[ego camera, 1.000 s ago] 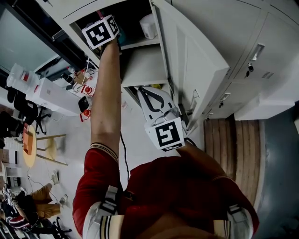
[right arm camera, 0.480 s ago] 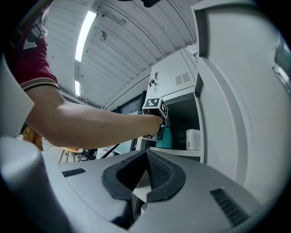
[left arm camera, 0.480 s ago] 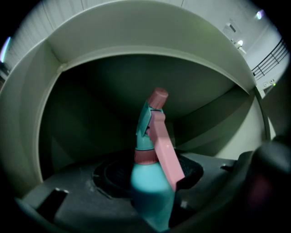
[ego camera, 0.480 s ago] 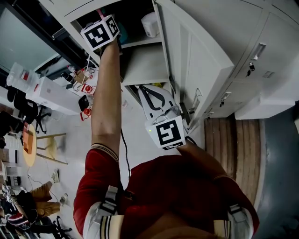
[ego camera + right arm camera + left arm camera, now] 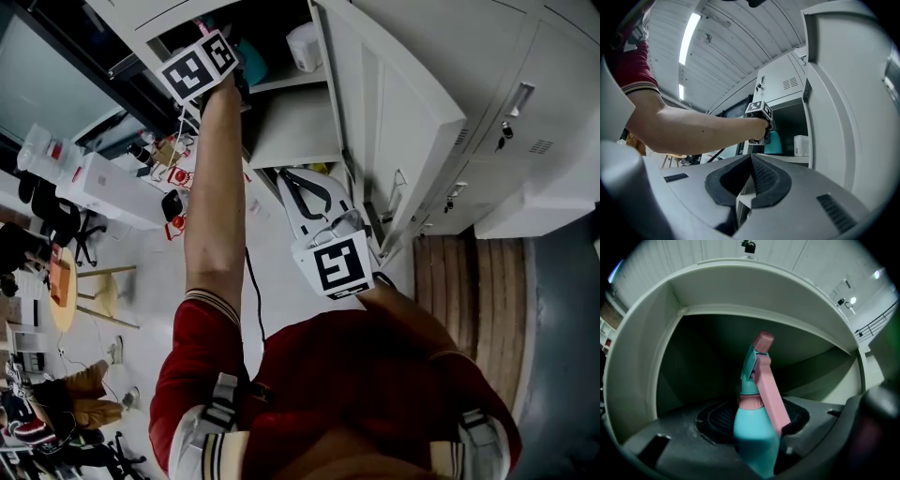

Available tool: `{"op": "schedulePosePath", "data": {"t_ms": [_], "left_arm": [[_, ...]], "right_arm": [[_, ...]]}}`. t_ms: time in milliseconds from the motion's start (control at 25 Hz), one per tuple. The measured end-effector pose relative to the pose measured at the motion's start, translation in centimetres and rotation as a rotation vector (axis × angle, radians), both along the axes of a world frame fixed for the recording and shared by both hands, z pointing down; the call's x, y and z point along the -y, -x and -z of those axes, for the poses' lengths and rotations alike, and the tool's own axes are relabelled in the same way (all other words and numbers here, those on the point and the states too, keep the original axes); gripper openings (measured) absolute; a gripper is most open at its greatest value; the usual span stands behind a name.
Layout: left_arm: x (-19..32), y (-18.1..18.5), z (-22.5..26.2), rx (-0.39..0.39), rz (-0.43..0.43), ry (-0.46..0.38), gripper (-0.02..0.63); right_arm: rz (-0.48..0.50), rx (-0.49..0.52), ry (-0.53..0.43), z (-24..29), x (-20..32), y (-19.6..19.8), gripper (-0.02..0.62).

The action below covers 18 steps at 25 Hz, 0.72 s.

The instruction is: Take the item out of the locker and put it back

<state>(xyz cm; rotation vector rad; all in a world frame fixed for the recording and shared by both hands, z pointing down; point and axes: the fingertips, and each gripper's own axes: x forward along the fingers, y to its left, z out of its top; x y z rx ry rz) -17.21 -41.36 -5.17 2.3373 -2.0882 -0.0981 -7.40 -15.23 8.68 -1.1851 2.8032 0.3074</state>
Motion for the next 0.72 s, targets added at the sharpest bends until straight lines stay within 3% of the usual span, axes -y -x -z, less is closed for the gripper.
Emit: {"op": "schedulePosePath", "data": {"t_ms": [720], "left_arm": [[-1.8,-0.7,0.3,-0.261,-0.102,-0.014,0.221]], "right_arm": [[0.009,-0.005,-0.023,0.5,-1.5,0.2,-0.003]]}}
